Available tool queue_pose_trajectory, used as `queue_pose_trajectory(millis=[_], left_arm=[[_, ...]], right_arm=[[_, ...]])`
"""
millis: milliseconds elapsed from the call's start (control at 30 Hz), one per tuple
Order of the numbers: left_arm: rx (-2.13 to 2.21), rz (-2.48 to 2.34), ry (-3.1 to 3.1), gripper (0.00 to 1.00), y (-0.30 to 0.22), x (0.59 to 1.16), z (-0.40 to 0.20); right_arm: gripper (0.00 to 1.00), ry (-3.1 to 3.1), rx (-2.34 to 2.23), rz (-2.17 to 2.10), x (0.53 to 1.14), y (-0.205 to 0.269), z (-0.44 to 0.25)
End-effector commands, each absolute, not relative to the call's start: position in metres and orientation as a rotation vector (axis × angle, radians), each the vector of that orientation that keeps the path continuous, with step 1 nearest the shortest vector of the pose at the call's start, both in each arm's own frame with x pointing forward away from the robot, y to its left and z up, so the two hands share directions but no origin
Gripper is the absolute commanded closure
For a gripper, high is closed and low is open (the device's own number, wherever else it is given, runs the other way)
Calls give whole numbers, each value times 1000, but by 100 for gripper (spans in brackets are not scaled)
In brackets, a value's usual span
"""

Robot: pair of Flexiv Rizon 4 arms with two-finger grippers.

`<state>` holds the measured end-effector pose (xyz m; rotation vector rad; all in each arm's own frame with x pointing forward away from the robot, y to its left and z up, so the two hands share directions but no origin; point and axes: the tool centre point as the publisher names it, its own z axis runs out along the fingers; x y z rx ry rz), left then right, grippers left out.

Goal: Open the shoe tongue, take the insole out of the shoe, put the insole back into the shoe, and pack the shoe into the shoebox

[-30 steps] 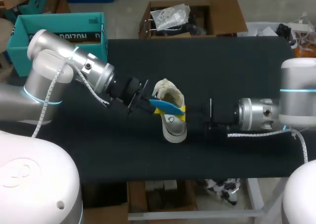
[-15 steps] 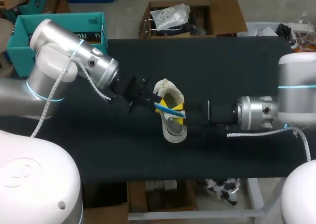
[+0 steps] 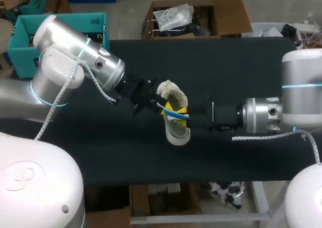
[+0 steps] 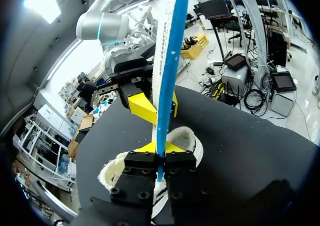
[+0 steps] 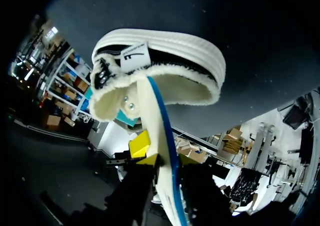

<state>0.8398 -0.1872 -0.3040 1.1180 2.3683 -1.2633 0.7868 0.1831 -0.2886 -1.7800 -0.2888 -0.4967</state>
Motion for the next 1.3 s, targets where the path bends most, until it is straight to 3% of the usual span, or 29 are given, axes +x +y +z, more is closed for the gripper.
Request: queue_pose_trajectory(millis=[33,200,300,1300], left_arm=[[1109,-1260,2369,100,-188,843,-306],[1100,-1268,2378,100,-187,845,-308],[1107,-1279,2385,100,-187,847,-309],[1067,-1302,2383,100,-200,864,-330]], right_arm=[[76,-265,-1792,-500,783,182,-290],[84,-237,-1799,-502,783,179,-294],[100,-230,-1798,-504,787,176,-296],[100,-266,-1797,-492,822,162,-327]])
